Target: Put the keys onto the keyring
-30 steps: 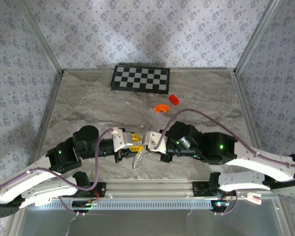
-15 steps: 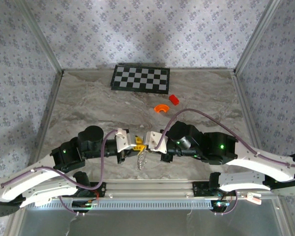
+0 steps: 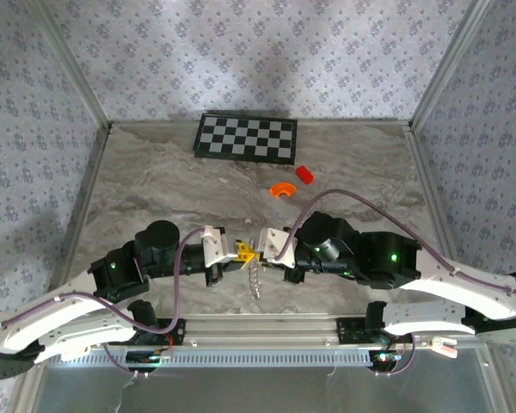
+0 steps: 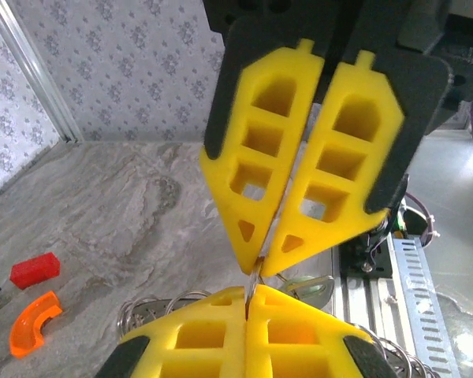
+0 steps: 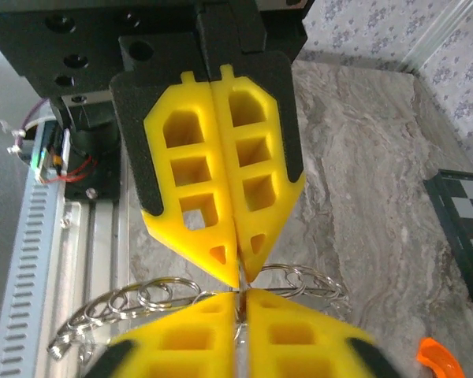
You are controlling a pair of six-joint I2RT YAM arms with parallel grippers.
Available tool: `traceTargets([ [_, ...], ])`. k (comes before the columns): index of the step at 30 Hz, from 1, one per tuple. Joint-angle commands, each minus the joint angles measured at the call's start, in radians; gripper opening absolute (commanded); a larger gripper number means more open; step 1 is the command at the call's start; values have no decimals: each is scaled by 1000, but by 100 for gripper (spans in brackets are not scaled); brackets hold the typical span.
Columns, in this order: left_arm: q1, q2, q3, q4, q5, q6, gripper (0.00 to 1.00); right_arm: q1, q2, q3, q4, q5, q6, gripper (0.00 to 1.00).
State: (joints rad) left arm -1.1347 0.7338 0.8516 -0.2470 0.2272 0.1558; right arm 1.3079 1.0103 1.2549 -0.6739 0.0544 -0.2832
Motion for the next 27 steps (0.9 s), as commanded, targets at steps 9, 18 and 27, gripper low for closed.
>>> traceTargets([
  [9, 1, -39, 26, 114, 114, -50, 0, -8, -146, -119, 166, -124, 76, 38],
  [18, 1, -58, 21, 144, 149, -68, 0, -35, -151, -139, 204, -186, 114, 47],
  [27, 1, -83, 17, 143, 152, -74, 0, -55, -140, -161, 232, -217, 133, 26],
])
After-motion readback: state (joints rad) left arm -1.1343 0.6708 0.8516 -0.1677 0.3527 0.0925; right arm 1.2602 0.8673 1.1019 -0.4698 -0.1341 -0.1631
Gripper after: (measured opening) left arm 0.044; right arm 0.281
